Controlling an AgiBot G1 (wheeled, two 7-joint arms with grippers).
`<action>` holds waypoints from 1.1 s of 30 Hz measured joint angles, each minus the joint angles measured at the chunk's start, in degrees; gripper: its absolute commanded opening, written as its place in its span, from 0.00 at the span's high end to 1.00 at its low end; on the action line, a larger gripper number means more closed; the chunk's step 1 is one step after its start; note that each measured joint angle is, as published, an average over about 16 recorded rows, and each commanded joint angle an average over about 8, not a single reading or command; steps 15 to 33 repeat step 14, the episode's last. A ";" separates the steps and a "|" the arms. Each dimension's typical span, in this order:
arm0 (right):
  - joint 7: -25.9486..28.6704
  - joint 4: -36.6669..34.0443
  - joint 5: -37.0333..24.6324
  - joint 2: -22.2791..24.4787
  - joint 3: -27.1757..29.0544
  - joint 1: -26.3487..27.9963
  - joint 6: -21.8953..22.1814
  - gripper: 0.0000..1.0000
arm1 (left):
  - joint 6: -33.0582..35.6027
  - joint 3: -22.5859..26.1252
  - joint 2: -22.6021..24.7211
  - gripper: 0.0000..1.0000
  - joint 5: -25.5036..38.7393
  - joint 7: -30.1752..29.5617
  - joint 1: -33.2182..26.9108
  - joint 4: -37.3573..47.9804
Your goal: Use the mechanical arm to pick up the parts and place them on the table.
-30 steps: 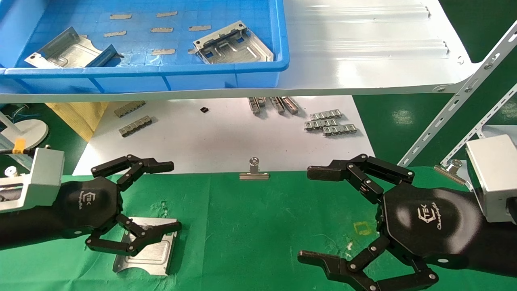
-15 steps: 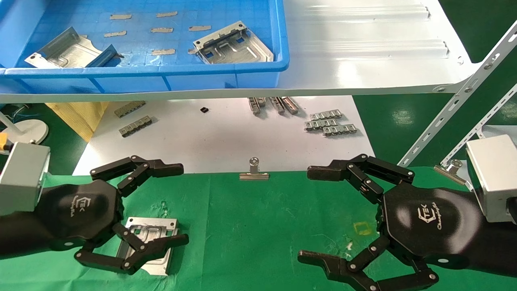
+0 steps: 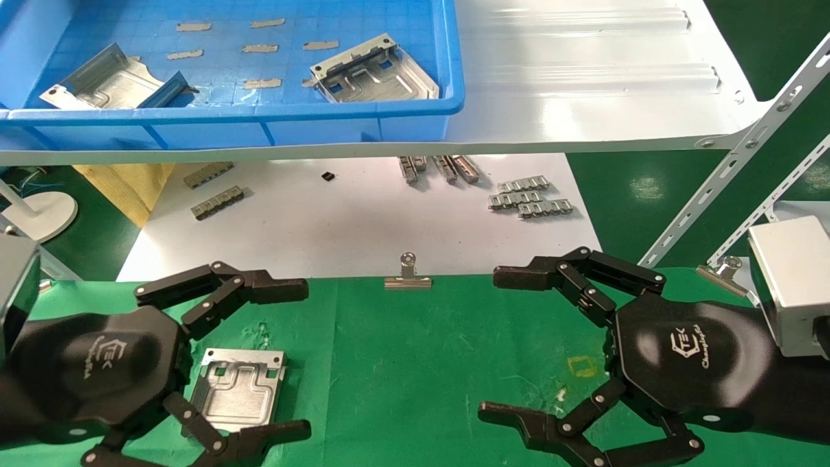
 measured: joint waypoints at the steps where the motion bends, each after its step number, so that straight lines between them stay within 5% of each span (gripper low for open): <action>1: 0.00 0.00 0.00 0.00 0.00 0.00 0.00 0.00 | -0.06 -0.36 -0.07 0.00 -0.01 -0.44 0.24 -0.56; 33: 0.00 -0.01 0.01 0.00 0.00 -0.01 0.01 0.00 | -0.35 -1.81 -0.38 0.00 -0.03 -2.02 1.24 -2.75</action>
